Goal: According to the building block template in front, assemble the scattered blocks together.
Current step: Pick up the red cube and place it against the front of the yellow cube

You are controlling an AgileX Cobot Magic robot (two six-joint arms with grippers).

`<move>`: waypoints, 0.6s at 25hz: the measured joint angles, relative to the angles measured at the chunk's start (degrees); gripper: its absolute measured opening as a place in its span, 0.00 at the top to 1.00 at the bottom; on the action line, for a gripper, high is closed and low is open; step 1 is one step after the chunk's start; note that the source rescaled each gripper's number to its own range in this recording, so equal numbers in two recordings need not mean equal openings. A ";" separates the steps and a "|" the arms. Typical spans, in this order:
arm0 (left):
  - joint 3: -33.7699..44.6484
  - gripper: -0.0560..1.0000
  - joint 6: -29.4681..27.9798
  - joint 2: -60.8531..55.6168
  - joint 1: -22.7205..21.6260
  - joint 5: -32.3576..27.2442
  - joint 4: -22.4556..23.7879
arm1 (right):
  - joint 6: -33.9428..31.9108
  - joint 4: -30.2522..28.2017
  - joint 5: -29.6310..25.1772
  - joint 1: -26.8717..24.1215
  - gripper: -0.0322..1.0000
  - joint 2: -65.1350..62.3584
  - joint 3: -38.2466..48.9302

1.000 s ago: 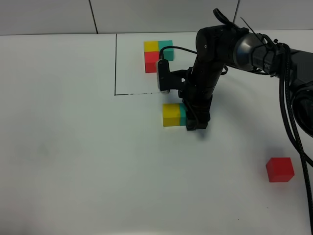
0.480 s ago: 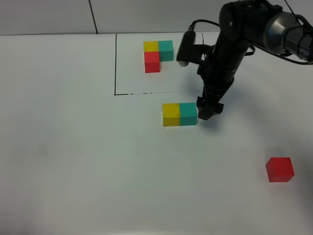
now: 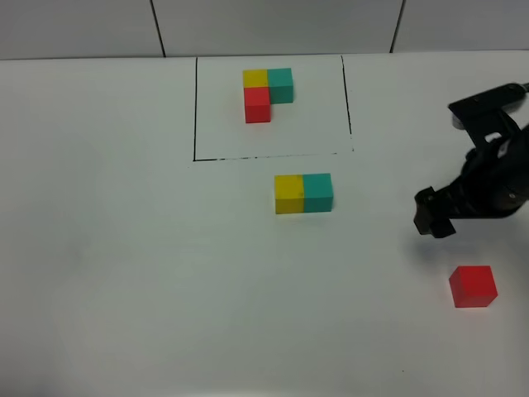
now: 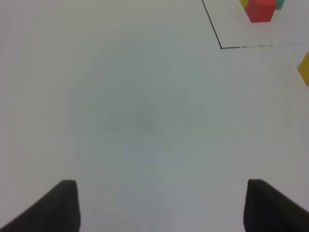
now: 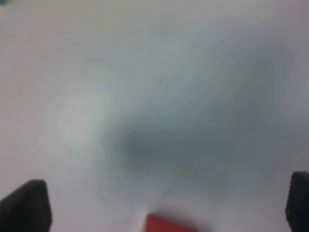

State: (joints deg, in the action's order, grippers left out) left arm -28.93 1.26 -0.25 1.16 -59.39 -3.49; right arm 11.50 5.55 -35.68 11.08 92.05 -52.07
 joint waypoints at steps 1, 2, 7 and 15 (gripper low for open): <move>0.00 0.37 0.00 0.00 0.00 0.00 0.00 | -1.50 0.00 0.06 -0.97 0.01 -1.23 1.94; 0.00 0.37 0.00 0.00 0.00 0.00 0.00 | -2.96 0.00 0.06 -1.99 0.01 -1.96 3.52; 0.00 0.37 0.00 0.00 0.00 0.00 0.00 | -6.75 0.05 -1.00 -5.66 0.03 -2.32 8.18; 0.00 0.37 0.00 0.00 0.00 0.00 0.00 | -5.88 3.04 2.01 -6.65 0.05 -2.39 14.09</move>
State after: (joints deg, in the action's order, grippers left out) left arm -28.93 1.26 -0.25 1.16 -59.39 -3.49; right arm 5.62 8.59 -33.68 4.43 89.66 -37.98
